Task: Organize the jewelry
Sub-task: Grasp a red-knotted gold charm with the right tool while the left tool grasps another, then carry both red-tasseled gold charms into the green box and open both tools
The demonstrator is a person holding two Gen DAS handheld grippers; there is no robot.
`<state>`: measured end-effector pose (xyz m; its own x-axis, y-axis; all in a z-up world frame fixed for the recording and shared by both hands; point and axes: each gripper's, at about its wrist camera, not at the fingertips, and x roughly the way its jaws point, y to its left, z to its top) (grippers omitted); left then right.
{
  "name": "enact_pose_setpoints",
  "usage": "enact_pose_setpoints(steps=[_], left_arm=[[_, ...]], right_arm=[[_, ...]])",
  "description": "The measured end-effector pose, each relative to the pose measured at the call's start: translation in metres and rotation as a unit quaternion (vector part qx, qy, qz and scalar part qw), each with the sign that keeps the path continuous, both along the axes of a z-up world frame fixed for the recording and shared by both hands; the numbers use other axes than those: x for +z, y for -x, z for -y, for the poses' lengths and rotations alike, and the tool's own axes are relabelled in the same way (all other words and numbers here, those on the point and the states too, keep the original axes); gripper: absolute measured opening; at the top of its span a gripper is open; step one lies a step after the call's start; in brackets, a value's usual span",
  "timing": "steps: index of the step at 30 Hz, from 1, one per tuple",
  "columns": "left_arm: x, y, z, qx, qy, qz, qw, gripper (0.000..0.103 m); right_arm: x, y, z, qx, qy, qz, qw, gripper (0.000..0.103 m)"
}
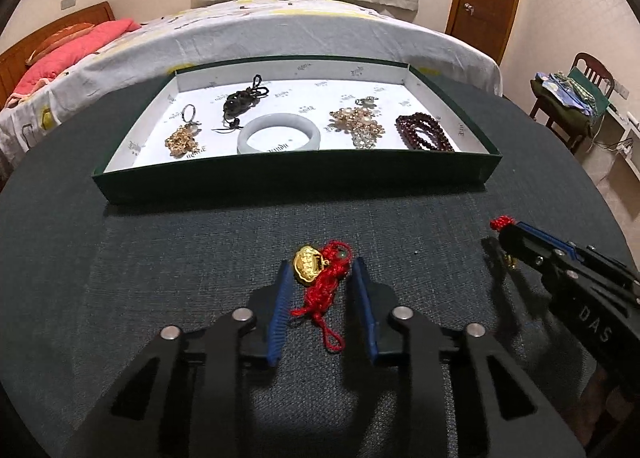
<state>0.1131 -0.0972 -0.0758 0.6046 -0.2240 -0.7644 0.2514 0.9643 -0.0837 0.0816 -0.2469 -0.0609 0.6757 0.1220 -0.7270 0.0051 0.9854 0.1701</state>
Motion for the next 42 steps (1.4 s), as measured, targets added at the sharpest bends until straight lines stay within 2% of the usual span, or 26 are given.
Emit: enact_pose_setpoints(steps=[5,7,14,42], left_arm=[[0.0,-0.001,-0.008,0.003,0.024,-0.003,0.9997,0.02],[0.002,0.0,-0.009,0.003,0.032,-0.001,0.9995,0.01],[0.006,0.005,-0.01,-0.001,0.043,0.013,0.999,0.01],[0.032,0.014,-0.022,0.007,0.03,0.073,0.9968,0.009]], right_arm=[[-0.001,0.0,-0.001,0.001,0.0,-0.002,1.0,0.014],[-0.001,0.0,-0.002,0.001,0.0,-0.002,1.0,0.014],[-0.001,0.001,-0.004,0.003,0.002,-0.001,1.0,0.014],[0.014,0.005,-0.017,0.02,0.008,0.026,0.999,0.013]])
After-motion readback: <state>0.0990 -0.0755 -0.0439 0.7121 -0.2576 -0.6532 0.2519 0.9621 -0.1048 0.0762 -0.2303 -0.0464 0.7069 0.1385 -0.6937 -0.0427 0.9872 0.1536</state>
